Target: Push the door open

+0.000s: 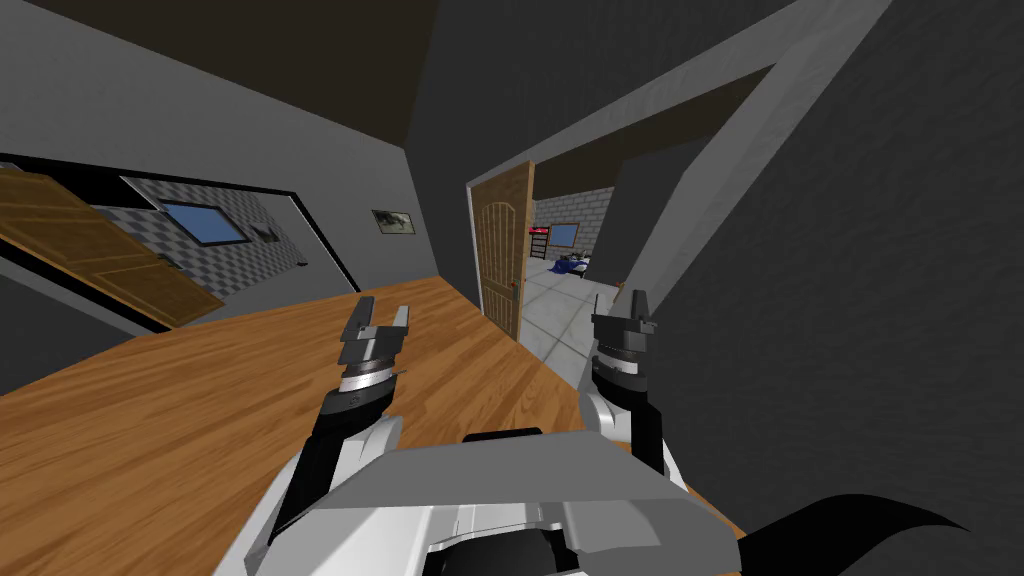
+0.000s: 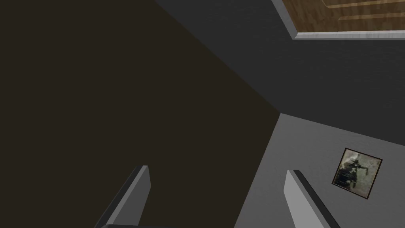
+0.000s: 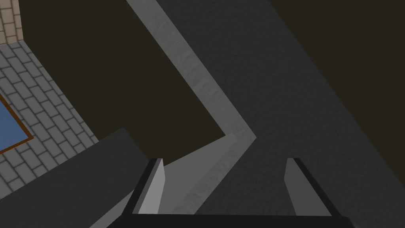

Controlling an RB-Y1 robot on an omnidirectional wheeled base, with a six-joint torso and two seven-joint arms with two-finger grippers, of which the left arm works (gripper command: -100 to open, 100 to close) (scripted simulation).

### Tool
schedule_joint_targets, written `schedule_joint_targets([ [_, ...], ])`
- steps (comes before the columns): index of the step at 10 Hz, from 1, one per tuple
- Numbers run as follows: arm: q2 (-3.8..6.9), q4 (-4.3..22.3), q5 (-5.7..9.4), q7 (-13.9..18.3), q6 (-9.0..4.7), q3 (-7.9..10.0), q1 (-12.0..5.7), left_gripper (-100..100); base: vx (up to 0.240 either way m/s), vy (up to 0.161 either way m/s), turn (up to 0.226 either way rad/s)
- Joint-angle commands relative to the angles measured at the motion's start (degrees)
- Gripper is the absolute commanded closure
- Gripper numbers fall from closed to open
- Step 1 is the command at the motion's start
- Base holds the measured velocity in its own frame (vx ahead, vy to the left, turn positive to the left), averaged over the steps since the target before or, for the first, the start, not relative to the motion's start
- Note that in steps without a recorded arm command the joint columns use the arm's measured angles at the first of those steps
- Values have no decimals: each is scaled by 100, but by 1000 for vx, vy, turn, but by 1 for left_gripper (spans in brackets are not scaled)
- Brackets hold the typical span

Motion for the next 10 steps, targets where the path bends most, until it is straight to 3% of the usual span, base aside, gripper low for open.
schedule_joint_targets([
  [1,37,160,9,-4,-4,-25,-95,-100,-31,-30,-41],
  [10,224,1336,79,-36,-33,-211,-787,-100,87,37,-60],
])
